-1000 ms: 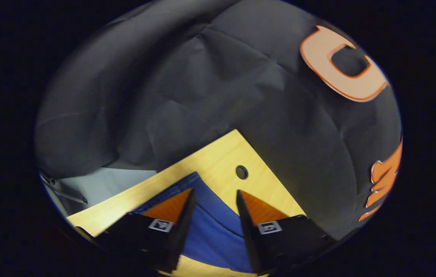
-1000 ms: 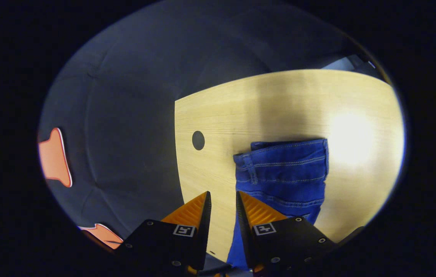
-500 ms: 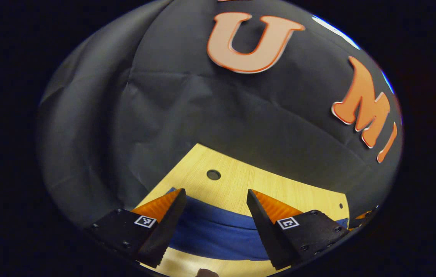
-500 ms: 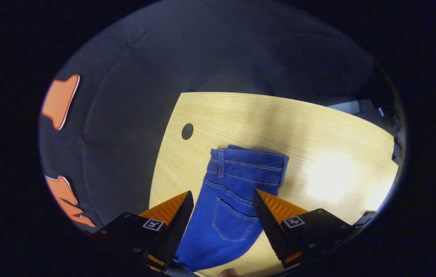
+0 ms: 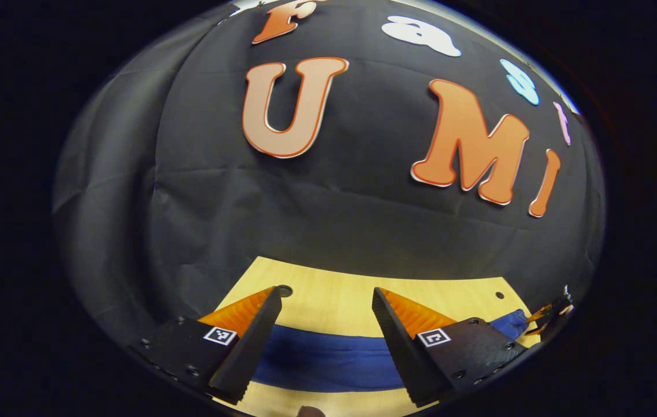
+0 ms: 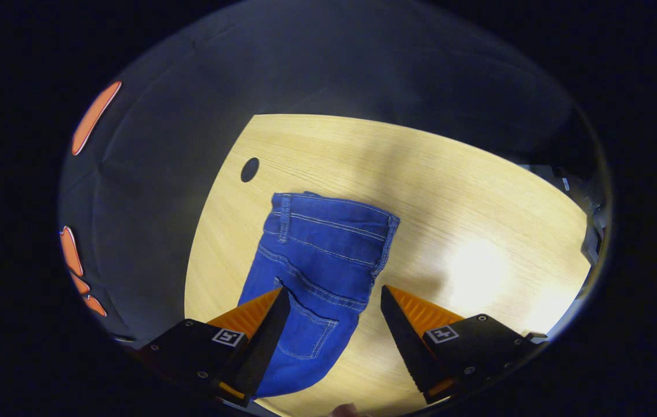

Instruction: Grasp the waist and the cuffs of the jeans and fold them to make the two legs overlap; first hold the waist and fold one-third of the jeans toward the cuffs, then hold the cuffs and fold the remaining one-third in the same direction to finish folding.

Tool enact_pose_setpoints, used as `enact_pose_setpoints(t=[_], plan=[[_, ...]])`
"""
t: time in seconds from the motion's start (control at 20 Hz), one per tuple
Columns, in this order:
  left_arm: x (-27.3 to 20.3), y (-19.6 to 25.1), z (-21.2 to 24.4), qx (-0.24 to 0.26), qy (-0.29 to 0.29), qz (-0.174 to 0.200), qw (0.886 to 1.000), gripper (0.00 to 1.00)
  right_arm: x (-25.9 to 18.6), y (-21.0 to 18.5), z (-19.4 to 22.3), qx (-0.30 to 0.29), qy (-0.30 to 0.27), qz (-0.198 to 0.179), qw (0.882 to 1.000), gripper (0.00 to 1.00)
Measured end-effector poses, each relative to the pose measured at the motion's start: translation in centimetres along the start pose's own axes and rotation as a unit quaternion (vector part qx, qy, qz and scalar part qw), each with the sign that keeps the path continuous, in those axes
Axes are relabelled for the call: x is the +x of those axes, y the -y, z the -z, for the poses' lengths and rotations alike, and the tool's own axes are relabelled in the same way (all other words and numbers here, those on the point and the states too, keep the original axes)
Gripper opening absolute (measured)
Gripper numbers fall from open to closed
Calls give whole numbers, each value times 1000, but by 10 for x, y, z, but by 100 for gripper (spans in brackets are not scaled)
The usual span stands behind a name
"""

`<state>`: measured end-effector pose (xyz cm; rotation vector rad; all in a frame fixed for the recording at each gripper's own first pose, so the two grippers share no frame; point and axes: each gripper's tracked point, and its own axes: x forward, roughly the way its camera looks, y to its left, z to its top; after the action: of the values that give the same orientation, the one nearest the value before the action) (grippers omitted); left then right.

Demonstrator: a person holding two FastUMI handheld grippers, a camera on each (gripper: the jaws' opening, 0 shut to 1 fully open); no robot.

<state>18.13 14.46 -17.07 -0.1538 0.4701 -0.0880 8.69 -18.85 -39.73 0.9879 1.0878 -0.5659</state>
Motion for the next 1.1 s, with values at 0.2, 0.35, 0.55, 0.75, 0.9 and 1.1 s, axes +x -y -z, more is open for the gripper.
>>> enact_pose_setpoints(t=[0.2, 0.35, 0.55, 0.75, 0.9, 1.1], plan=[[-21, 32, -7, 26, 13, 19, 999, 97, 17, -1, 0, 14, -6, -14, 1000, 98], [-36, 53, -16, 39, 29, 26, 998, 97, 26, -4, -5, 21, -2, -21, 1000, 98], [-58, 76, -29, 63, 64, 18, 996, 97, 32, 1, -7, 8, 10, -18, 1000, 90], [-66, 93, -17, 70, 57, 23, 996, 97, 38, 2, -7, 21, 31, -40, 999, 41], [-64, 96, -6, 61, 41, 27, 997, 97, 26, -3, -8, 20, 50, -51, 997, 19], [-63, 95, -4, 59, 37, 25, 997, 97, 3, -21, -11, 9, 73, -84, 994, 13]])
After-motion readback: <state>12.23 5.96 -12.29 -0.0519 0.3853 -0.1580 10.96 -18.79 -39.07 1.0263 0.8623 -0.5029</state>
